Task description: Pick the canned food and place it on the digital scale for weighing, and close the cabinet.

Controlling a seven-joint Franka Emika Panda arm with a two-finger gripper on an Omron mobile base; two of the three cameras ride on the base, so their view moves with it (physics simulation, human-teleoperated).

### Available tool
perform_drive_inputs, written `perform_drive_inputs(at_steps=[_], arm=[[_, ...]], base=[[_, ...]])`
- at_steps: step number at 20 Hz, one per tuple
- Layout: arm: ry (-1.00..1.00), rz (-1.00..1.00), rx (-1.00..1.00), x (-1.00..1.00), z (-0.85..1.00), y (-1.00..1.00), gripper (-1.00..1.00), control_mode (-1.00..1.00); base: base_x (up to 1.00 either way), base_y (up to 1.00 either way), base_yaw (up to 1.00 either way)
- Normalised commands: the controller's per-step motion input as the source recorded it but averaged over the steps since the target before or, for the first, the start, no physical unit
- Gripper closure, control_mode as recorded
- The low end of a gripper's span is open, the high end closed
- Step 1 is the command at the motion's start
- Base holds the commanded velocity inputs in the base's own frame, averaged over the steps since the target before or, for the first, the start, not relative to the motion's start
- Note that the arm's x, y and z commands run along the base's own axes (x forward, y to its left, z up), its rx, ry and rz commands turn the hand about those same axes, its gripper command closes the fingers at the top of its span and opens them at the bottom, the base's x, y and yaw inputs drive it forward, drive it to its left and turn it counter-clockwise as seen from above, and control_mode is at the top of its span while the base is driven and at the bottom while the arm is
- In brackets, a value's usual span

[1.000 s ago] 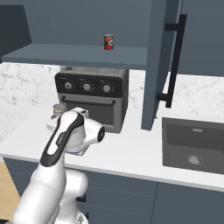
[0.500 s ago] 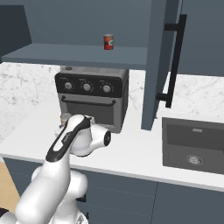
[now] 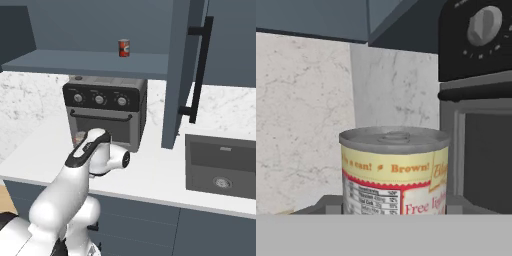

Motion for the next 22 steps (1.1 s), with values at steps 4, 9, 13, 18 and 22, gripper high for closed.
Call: perform_drive_inputs(at_steps=[4,9,13,18,22], arm=[[0.00,0.12,0.02,0.36,-0.34,0.00,1.00,-1.00],[0.00,0.07,0.00,0.36,-0.37,0.00,1.00,-1.00],[0.00,0.03,0.00,0.37,-0.26,-0.03,1.00,-1.00],[0.01,0.02,0.00,0.31,-0.39,0.00,1.00,-1.00],[0.00,0.01,0.00,0.10,-0.38,0.00,1.00,-1.00]], base=[[0.00,0.00,0.00],[0.00,0.00,0.00],[0.00,0.00,0.00],[0.00,0.00,0.00],[0.00,0.00,0.00]])
